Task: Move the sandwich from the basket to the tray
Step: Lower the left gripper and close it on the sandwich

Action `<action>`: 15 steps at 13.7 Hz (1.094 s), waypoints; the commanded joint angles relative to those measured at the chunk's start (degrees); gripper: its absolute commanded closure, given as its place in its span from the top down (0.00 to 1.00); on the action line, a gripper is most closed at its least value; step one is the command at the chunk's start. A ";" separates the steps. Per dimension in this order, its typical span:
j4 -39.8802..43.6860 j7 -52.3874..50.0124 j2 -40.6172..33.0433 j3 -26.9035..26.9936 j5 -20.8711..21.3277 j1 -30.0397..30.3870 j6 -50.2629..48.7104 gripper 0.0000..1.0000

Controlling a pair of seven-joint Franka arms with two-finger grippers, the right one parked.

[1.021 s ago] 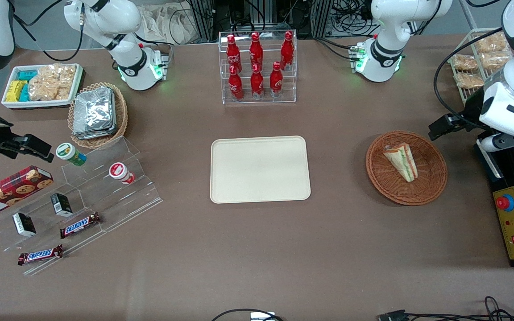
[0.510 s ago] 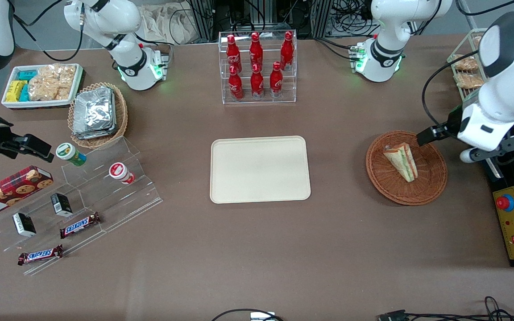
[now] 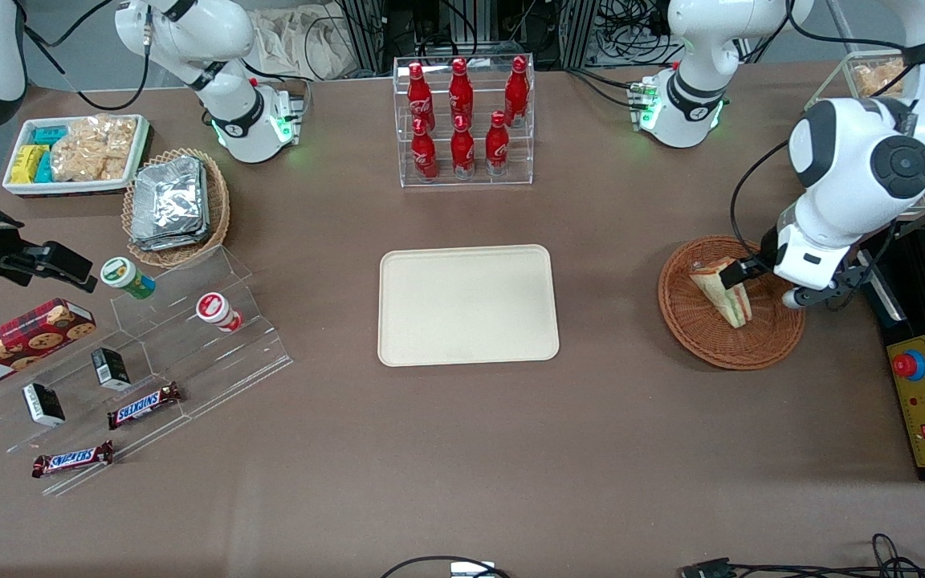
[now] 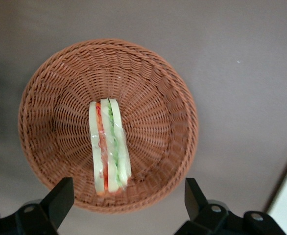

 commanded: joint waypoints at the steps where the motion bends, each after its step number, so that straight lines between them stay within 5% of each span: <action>1: -7.59 -0.82 -0.54 -0.14 0.67 0.97 9.82 1.00; 11: -14.56 -0.56 10.54 0.04 0.59 1.85 27.70 0.99; 12: -14.56 -0.38 10.54 0.30 0.59 1.85 27.70 0.91; 15: -14.73 0.06 10.45 0.30 0.59 1.85 27.61 0.29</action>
